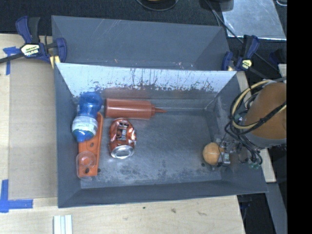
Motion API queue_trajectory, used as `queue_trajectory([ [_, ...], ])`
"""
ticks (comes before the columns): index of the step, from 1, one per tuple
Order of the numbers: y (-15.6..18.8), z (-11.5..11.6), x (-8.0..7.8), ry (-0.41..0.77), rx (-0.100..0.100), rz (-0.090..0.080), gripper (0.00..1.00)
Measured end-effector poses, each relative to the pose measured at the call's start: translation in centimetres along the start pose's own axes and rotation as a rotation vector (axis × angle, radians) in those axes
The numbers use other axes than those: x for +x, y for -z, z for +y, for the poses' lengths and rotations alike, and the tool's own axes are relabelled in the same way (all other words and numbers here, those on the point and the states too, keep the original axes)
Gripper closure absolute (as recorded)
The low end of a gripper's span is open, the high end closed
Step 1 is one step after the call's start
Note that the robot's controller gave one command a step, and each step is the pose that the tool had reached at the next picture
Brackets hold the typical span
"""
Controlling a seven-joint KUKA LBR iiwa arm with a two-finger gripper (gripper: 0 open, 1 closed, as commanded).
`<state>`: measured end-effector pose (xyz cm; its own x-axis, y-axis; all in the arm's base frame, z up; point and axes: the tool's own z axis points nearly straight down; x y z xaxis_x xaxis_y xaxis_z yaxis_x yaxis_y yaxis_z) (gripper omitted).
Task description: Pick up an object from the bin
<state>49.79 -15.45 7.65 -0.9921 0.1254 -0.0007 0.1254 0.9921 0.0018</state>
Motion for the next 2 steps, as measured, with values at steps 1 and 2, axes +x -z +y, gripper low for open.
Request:
queue_trajectory([
  [1, 0.19, 0.01, 0.04, 0.000, 0.000, 0.001, 1.00],
  [2, 1.09, 0.01, 0.10, 0.000, 0.000, 0.003, 1.00],
])
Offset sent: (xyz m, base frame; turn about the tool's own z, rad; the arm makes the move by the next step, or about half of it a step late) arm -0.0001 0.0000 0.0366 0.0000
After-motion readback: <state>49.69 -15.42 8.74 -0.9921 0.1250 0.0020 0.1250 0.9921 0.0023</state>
